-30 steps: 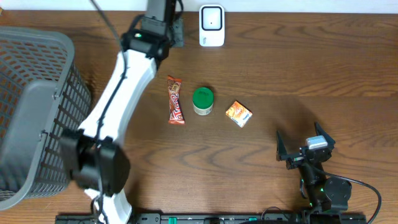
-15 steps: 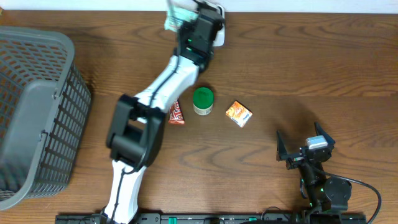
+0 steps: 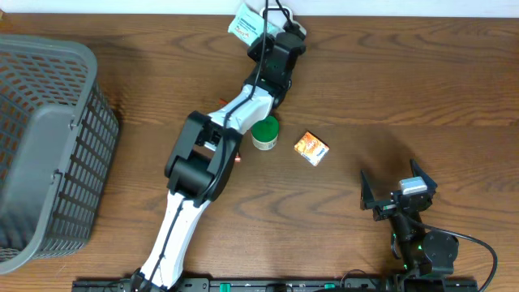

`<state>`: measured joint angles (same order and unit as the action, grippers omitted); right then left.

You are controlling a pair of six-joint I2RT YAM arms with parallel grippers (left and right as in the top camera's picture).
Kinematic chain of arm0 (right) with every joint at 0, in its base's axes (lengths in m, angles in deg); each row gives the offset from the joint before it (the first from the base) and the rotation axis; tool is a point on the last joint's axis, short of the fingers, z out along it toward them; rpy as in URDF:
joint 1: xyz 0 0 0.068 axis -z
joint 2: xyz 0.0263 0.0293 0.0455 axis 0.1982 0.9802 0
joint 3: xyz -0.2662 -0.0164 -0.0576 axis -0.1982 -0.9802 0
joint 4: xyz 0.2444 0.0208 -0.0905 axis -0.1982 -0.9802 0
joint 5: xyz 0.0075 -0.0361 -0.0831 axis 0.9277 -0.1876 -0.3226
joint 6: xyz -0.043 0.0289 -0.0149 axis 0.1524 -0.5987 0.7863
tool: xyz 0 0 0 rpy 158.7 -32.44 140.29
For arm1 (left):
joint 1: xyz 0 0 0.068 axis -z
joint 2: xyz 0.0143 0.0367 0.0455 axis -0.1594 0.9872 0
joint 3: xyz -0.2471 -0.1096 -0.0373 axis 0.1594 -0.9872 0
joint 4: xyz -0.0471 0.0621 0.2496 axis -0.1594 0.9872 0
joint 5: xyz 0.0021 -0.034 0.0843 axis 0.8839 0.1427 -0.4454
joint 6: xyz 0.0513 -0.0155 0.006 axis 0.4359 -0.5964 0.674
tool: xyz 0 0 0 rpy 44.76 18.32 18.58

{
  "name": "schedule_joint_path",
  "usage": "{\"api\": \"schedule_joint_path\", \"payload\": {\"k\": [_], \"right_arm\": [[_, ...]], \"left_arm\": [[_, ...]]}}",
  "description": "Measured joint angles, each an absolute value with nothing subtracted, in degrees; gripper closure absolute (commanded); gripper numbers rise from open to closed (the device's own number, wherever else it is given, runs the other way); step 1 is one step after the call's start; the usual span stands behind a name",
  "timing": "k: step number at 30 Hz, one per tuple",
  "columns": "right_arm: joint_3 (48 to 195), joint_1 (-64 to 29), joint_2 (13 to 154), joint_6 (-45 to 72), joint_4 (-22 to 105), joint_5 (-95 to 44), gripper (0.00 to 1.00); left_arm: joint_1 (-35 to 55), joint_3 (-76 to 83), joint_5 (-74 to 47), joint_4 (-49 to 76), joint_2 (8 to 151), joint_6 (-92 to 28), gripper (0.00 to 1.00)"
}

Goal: Scan the item barcode

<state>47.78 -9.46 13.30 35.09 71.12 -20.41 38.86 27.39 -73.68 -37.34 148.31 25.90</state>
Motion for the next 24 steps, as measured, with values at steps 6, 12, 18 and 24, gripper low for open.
{"api": "schedule_joint_path", "payload": {"k": [6,12,18,24], "right_arm": [[47.76,-9.46,13.30,35.09,71.12,-20.41,0.01],[47.76,-9.46,13.30,35.09,71.12,-20.41,0.01],[47.76,-9.46,13.30,35.09,71.12,-20.41,0.01],[47.78,-9.46,13.30,35.09,71.12,-20.41,0.01]], "left_arm": [[39.02,27.42,-73.72,-39.92,149.58,30.08,0.93],[39.21,27.57,-73.63,-42.76,149.58,34.36,0.93],[39.45,27.57,-71.43,-42.69,149.58,39.00,0.93],[40.07,27.55,-68.34,-42.67,149.58,45.79,0.93]]}}
